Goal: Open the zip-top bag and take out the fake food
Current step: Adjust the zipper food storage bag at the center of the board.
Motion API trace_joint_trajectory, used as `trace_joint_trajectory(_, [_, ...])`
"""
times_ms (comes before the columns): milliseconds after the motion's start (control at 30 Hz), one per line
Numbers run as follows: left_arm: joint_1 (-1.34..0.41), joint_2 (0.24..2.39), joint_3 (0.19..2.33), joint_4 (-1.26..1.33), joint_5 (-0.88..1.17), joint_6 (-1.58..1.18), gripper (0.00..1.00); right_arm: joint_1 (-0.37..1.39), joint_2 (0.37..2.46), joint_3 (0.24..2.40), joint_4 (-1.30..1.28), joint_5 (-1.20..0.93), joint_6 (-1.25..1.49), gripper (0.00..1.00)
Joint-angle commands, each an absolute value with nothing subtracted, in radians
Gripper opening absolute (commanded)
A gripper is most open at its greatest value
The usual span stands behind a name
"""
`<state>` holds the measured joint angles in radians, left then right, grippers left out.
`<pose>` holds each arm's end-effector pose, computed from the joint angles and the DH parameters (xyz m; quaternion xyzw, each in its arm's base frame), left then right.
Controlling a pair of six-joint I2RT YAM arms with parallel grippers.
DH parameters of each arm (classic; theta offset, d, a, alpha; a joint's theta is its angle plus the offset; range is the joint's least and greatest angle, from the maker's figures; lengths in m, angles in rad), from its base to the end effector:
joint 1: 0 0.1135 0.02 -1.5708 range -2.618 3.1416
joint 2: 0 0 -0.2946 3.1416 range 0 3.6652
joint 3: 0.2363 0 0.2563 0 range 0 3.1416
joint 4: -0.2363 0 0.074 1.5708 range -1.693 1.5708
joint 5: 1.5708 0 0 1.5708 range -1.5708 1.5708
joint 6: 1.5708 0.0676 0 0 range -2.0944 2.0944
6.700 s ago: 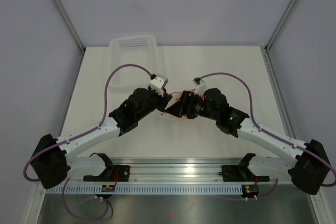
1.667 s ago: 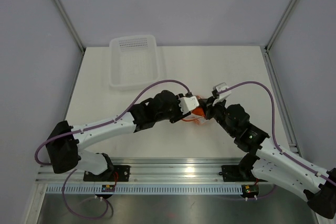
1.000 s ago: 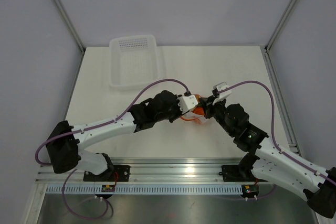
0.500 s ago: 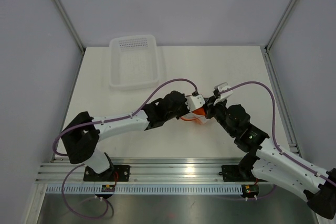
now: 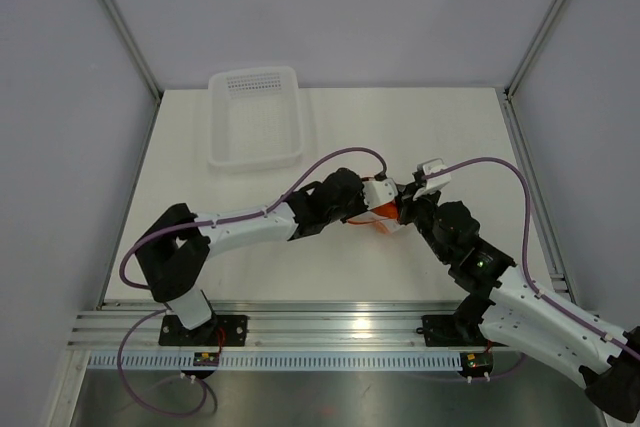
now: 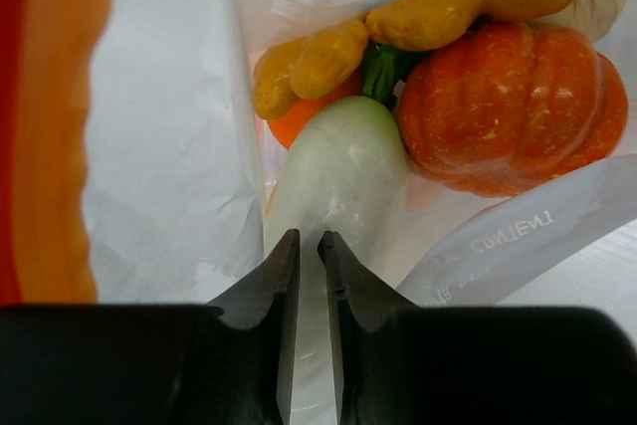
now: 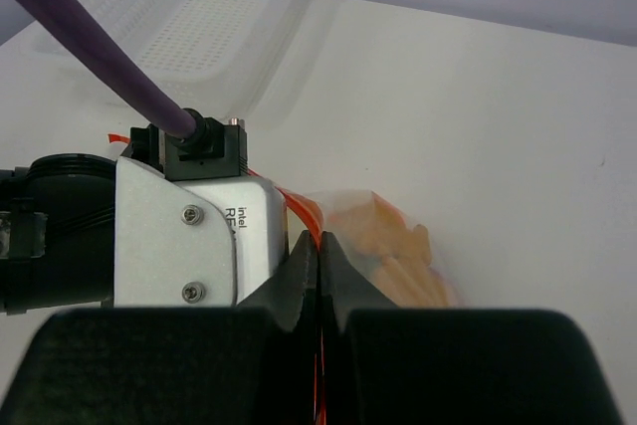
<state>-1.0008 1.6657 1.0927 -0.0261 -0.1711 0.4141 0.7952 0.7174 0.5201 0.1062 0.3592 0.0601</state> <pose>0.2288 -0.3356 0.2428 0.5423 0.6955 -0.0622 0.4672 0.1506 0.1196 0.3047 -0.1487 0.7214 0.1551 0.6583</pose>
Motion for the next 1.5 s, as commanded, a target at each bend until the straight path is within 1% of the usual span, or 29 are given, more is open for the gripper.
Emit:
trace_joint_trajectory(0, [-1.005,1.709,1.138,-0.153,-0.106,0.405,0.20,0.818,0.704,0.538,0.192,0.267,0.074,0.00])
trace_joint_trajectory(33, [-1.002,1.704,1.137,-0.164,-0.091,0.397,0.22,0.819,0.704,0.538,0.192,0.268,0.074,0.00])
trace_joint_trajectory(67, [-0.994,1.692,1.128,-0.166,-0.078,0.393,0.28,0.818,0.704,0.538,0.192,0.270,0.074,0.00])
trace_joint_trajectory(267, [-0.950,1.600,1.034,-0.065,0.012,0.348,0.30,0.819,0.693,0.532,0.192,0.299,0.083,0.00])
trace_joint_trajectory(333, [-0.939,1.563,0.996,-0.020,0.052,0.338,0.29,0.819,0.690,0.529,0.195,0.305,0.084,0.00])
trace_joint_trajectory(500, [-0.936,1.534,0.942,0.049,0.058,0.342,0.23,0.815,0.704,0.529,0.195,0.322,0.091,0.00])
trace_joint_trajectory(633, [-0.936,1.479,0.893,0.116,0.074,0.354,0.23,0.807,0.729,0.540,0.186,0.324,0.097,0.00])
trace_joint_trajectory(767, [-0.937,1.460,0.874,0.118,0.086,0.390,0.22,0.802,0.723,0.538,0.184,0.337,0.106,0.00])
trace_joint_trajectory(900, [-0.942,1.520,0.919,0.058,0.052,0.403,0.22,0.790,0.698,0.534,0.181,0.336,0.113,0.00])
trace_joint_trajectory(967, [-0.951,1.558,0.939,0.031,0.040,0.411,0.25,0.785,0.693,0.538,0.176,0.336,0.117,0.00])
trace_joint_trajectory(1000, [-0.954,1.571,0.942,0.020,0.022,0.414,0.29,0.782,0.687,0.540,0.175,0.331,0.118,0.00])
trace_joint_trajectory(1100, [-0.957,1.606,0.966,0.003,0.005,0.413,0.32,0.782,0.681,0.543,0.169,0.328,0.121,0.00])
trace_joint_trajectory(1133, [-0.957,1.611,0.968,0.002,0.005,0.411,0.37,0.781,0.677,0.542,0.169,0.328,0.123,0.00])
trace_joint_trajectory(1200, [-0.957,1.618,0.973,0.003,0.003,0.413,0.42,0.779,0.670,0.541,0.167,0.334,0.126,0.00])
trace_joint_trajectory(1233, [-0.957,1.618,0.970,0.002,0.005,0.413,0.48,0.778,0.670,0.541,0.164,0.340,0.127,0.00])
trace_joint_trajectory(1400, [-0.957,1.626,0.962,0.002,0.005,0.420,0.52,0.767,0.675,0.548,0.155,0.353,0.143,0.00])
trace_joint_trajectory(1467, [-0.957,1.652,0.972,0.003,-0.037,0.420,0.54,0.765,0.673,0.551,0.153,0.354,0.144,0.00])
